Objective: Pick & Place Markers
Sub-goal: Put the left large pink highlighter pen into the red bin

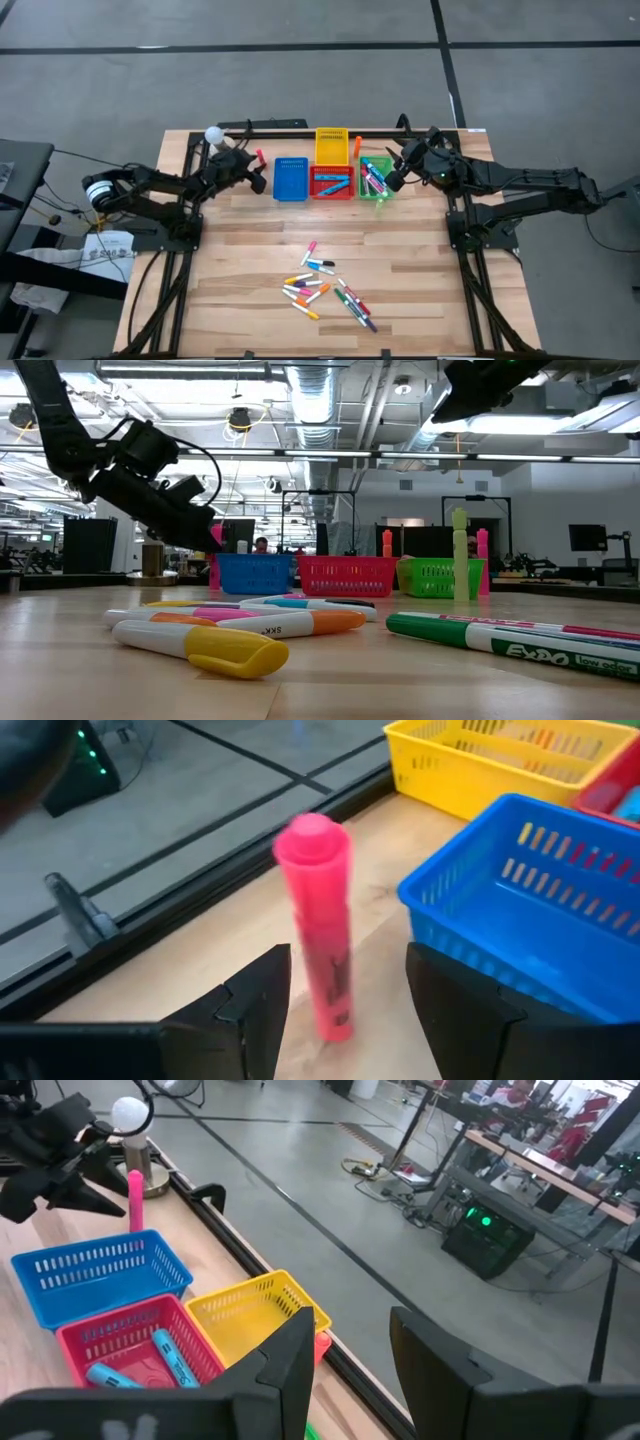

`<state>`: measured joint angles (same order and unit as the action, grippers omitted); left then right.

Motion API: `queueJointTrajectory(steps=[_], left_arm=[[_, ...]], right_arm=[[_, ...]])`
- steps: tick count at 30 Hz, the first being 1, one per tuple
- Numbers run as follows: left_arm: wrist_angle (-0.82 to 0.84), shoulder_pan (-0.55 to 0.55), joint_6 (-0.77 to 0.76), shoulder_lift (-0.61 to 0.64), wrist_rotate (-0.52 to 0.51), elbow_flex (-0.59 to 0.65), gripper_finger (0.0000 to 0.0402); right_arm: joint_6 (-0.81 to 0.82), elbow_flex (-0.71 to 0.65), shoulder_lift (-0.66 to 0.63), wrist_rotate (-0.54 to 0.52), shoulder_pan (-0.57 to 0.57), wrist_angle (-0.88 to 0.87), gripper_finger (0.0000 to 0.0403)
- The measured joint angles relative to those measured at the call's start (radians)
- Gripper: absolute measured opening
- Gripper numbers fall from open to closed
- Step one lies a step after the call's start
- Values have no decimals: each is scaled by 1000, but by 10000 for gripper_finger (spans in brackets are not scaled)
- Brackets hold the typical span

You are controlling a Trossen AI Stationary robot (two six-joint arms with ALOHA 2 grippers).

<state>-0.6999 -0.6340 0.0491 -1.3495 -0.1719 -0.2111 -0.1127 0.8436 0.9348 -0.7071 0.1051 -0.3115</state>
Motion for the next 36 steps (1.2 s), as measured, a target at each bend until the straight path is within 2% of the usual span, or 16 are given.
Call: queueJointTrajectory(steps=[10,16,22,27,31,36], left_arm=[[-28,-36,7,1,1,-3,199],[-28,-37,51,-8,50,-35,199],[-28,-83,52,-8,47,-48,199],[-27,-113,54,-8,117,-48,199],[-28,-112,72,-8,132,-49,199],[-28,-112,85,-8,148,-50,170]], right_arm=[[0,0,0,0,0,-1,125],[0,0,0,0,0,-1,125],[0,0,0,0,0,-1,125],[0,0,0,0,0,6,125],[1,0,0,0,0,7,125],[7,0,0,0,0,8,125]])
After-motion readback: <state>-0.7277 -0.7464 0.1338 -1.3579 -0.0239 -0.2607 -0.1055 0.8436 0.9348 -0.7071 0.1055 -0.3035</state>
